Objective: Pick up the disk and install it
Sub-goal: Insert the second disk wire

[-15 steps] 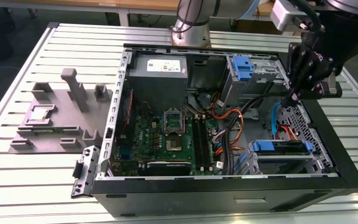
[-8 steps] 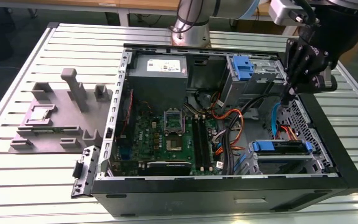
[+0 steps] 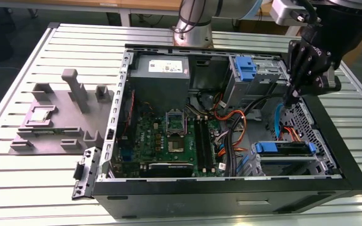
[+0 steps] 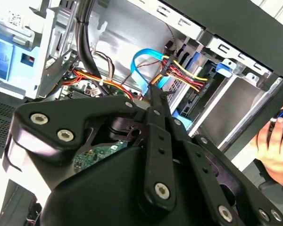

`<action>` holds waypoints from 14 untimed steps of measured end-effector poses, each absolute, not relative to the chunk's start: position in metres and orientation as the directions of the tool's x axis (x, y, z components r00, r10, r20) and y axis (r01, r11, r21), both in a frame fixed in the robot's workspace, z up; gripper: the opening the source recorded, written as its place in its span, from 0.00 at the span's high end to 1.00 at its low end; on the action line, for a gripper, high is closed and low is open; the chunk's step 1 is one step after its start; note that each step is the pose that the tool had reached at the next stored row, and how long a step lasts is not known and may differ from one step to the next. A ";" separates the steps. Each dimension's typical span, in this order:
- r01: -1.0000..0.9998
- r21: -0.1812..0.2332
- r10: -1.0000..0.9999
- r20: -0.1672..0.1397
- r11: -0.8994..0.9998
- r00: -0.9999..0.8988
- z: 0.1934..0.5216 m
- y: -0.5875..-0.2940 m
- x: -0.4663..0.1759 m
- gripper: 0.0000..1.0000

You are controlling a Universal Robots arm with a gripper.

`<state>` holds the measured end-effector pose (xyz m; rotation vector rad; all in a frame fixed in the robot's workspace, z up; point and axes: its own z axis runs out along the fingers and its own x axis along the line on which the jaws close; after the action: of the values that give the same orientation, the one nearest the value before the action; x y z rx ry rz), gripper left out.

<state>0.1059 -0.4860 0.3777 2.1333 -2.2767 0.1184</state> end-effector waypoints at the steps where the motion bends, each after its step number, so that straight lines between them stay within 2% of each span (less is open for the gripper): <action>1: -0.997 -0.042 -0.996 0.066 0.063 -0.066 0.378 -0.485 0.106 0.84; 2: -0.997 -0.042 -0.996 0.066 0.063 -0.066 0.378 -0.485 0.106 0.84; 3: -0.997 -0.042 -0.996 0.067 0.064 -0.066 0.378 -0.484 0.106 0.76; 9: -0.997 -0.043 -0.995 0.068 0.066 -0.069 0.378 -0.478 0.105 0.76; 14: -0.996 -0.051 -0.992 0.106 0.067 -0.072 0.375 -0.475 0.105 0.76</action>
<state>0.1051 -0.4746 0.3748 2.1102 -2.2626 0.1710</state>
